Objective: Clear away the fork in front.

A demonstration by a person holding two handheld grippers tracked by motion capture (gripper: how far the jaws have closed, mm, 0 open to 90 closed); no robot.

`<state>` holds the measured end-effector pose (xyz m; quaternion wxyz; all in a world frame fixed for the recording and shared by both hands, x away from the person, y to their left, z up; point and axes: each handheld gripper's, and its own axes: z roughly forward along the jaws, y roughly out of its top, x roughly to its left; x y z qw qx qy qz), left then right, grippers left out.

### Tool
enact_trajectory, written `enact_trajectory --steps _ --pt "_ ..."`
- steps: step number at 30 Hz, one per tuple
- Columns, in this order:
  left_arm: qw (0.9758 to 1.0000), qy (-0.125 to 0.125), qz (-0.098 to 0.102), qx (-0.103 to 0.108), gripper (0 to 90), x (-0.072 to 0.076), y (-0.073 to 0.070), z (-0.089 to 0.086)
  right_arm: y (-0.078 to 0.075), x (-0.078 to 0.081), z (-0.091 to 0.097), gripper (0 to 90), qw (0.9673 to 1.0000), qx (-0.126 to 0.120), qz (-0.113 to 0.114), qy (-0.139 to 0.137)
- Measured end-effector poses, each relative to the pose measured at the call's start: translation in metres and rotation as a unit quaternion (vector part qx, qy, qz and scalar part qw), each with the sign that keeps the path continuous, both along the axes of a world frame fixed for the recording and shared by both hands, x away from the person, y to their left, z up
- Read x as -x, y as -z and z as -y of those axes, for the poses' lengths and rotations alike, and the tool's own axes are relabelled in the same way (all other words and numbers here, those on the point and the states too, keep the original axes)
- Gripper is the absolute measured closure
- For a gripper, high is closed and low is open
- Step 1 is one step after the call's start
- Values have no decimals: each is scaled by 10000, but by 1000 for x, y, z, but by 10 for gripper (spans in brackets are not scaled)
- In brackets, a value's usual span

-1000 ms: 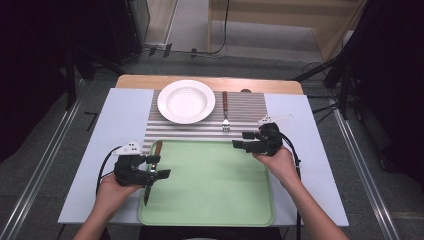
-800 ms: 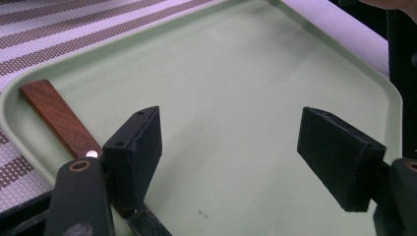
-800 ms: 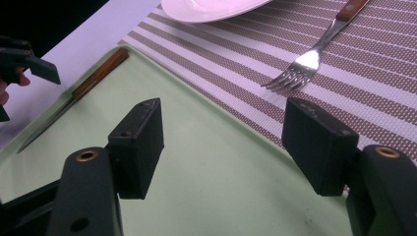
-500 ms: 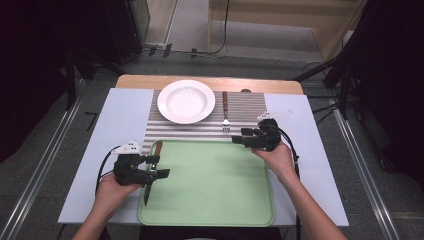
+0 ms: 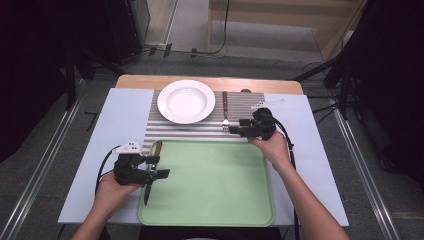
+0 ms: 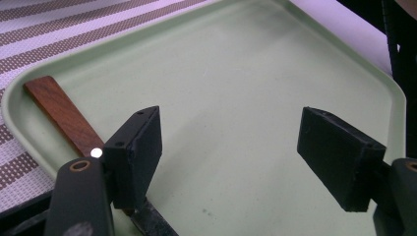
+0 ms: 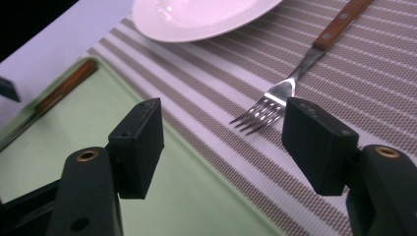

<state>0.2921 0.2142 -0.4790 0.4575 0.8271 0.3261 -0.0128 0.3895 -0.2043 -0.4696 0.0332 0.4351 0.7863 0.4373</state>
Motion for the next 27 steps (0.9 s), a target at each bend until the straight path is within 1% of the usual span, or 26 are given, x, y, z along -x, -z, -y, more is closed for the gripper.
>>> enact_trajectory --steps 1,6,9,12,17,19,22,24,27 --pt "10000 -8 -8 5 247 0 0 0 0 -4 0 315 10000 -31 2 80" --pt "10000 -14 -29 60 247 -1 0 -1 1 -15 -2 316 9997 -74 45 214" --pt "10000 1 -41 53 246 -1 0 -1 2 -21 -6 316 9996 22 112 267" --pt "10000 -18 -46 68 246 -2 0 -2 3 -28 -9 316 9994 137 80 301" --pt "9999 -26 -56 94 246 -2 -1 -2 6 -40 -12 321 9993 114 96 353" --pt "10000 -6 -59 68 246 -2 0 -1 6 -44 -14 321 9991 172 97 385" --pt "9999 8 -84 58 247 -3 0 -1 8 -52 -17 321 9989 202 19 414" --pt "9999 19 -115 47 247 -3 0 -1 9 -56 -19 322 9987 210 14 456" --pt "9999 -14 -131 46 247 -3 0 -1 10 -62 -23 332 9981 321 2 525"
